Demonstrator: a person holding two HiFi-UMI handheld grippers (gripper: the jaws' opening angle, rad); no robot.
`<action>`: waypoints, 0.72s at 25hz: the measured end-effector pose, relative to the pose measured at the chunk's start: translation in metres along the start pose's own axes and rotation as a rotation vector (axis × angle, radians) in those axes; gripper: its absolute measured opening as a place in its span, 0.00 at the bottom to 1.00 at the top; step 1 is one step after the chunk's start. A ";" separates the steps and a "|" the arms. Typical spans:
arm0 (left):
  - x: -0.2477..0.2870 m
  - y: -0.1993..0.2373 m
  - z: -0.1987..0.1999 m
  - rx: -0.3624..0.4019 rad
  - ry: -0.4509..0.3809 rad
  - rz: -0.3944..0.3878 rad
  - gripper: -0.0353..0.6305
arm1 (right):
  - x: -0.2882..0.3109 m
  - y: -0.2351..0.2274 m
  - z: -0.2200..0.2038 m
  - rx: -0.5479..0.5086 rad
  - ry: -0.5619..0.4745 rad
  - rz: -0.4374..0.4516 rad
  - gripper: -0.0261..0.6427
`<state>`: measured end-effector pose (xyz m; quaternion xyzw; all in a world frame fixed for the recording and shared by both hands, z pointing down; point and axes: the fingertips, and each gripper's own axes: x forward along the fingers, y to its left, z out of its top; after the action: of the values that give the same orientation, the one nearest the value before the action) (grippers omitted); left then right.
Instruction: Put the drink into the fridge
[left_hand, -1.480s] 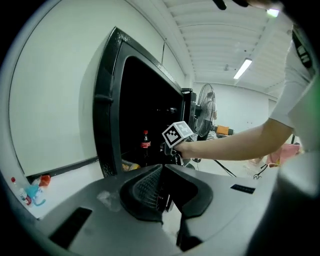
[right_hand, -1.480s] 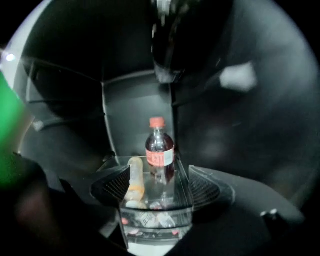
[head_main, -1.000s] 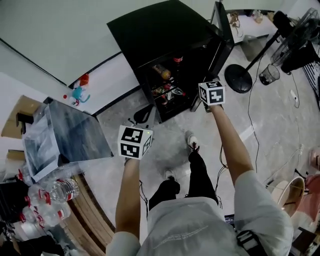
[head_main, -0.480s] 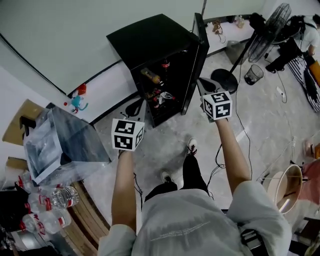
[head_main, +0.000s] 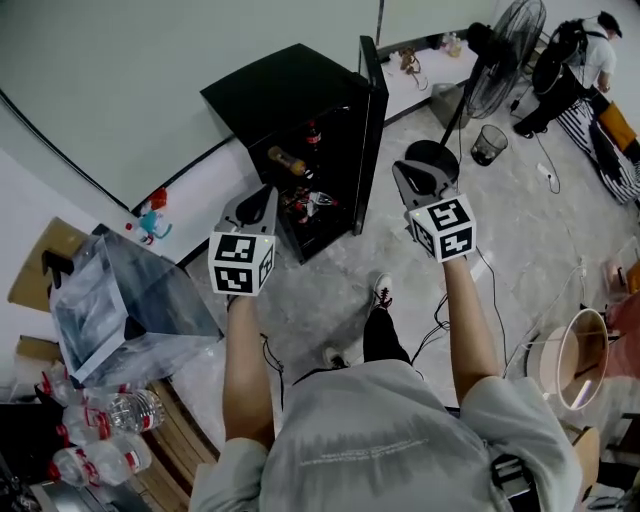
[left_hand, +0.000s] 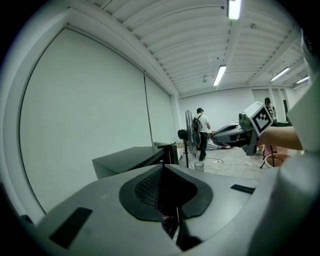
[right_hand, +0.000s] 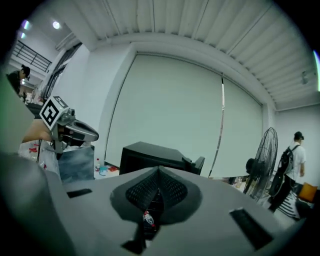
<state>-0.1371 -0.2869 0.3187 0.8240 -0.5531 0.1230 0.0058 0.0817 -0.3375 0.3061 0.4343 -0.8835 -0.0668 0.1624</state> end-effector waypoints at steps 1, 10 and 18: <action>-0.003 0.000 0.005 0.012 -0.007 0.002 0.07 | -0.006 0.001 0.005 -0.006 -0.007 -0.002 0.04; -0.026 -0.006 0.044 0.061 -0.081 0.002 0.07 | -0.047 0.013 0.050 -0.041 -0.076 -0.011 0.04; -0.037 -0.011 0.059 0.109 -0.102 -0.006 0.08 | -0.052 0.024 0.061 -0.042 -0.102 0.012 0.04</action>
<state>-0.1292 -0.2574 0.2549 0.8300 -0.5425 0.1109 -0.0669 0.0723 -0.2831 0.2432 0.4218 -0.8915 -0.1063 0.1268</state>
